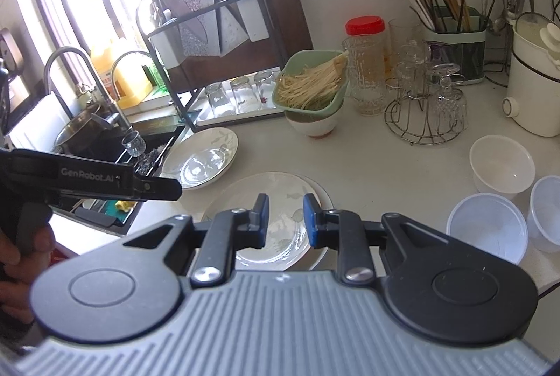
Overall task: Organize plates and bowls
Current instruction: 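Lower the leaf plate onto the rose plate and open both grippers, then move both grippers to the second leaf plate and close them on its rim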
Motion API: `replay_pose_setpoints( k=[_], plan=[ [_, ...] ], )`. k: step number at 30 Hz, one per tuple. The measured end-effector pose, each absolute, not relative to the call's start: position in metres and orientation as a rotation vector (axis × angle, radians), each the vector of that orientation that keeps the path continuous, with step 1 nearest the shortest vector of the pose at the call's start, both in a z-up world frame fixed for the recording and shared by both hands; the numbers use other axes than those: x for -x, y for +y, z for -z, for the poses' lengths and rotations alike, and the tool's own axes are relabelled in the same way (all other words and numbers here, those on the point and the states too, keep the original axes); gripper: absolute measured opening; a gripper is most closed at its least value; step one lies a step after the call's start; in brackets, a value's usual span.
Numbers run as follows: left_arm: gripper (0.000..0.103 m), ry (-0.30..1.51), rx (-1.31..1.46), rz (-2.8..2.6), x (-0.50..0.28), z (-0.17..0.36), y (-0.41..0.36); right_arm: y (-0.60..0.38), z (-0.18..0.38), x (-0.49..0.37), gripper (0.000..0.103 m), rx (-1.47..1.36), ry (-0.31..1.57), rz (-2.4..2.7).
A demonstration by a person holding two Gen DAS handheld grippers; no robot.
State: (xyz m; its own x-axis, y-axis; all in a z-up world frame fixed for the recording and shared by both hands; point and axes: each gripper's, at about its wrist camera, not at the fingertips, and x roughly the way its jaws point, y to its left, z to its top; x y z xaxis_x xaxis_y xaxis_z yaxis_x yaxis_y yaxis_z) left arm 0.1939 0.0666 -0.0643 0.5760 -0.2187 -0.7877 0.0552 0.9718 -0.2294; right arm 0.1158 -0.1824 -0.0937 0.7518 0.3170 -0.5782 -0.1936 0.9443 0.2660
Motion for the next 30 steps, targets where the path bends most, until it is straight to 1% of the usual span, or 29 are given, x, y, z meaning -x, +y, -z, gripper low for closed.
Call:
replay_pose_setpoints(
  k=[14, 16, 17, 18, 20, 24, 27, 30],
  plan=[
    [0.059, 0.971, 0.207, 0.108, -0.228, 0.074, 0.122, -0.138, 0.098, -0.149, 0.026, -0.121, 0.674, -0.317],
    [0.059, 0.971, 0.205, 0.116, -0.235, 0.074, 0.131, -0.13, 0.098, -0.155, 0.037, -0.122, 0.679, -0.32],
    [0.059, 0.969, 0.2, 0.119, -0.24, 0.074, 0.136, -0.126, 0.098, -0.159, 0.052, -0.131, 0.682, -0.317],
    [0.059, 0.969, 0.197, 0.12, -0.245, 0.074, 0.142, -0.123, 0.098, -0.162, 0.07, -0.139, 0.681, -0.313],
    [0.059, 0.97, 0.204, 0.124, -0.254, 0.074, 0.154, -0.117, 0.098, -0.169, 0.081, -0.152, 0.684, -0.296],
    [0.065, 0.97, 0.202, 0.134, -0.272, 0.076, 0.176, -0.103, 0.1, -0.185, 0.081, -0.168, 0.698, -0.271],
    [0.072, 0.976, 0.201, 0.144, -0.285, 0.081, 0.191, -0.091, 0.102, -0.196, 0.081, -0.182, 0.713, -0.258],
    [0.073, 0.981, 0.216, 0.151, -0.298, 0.085, 0.208, -0.079, 0.104, -0.206, 0.081, -0.183, 0.726, -0.247]
  ],
)
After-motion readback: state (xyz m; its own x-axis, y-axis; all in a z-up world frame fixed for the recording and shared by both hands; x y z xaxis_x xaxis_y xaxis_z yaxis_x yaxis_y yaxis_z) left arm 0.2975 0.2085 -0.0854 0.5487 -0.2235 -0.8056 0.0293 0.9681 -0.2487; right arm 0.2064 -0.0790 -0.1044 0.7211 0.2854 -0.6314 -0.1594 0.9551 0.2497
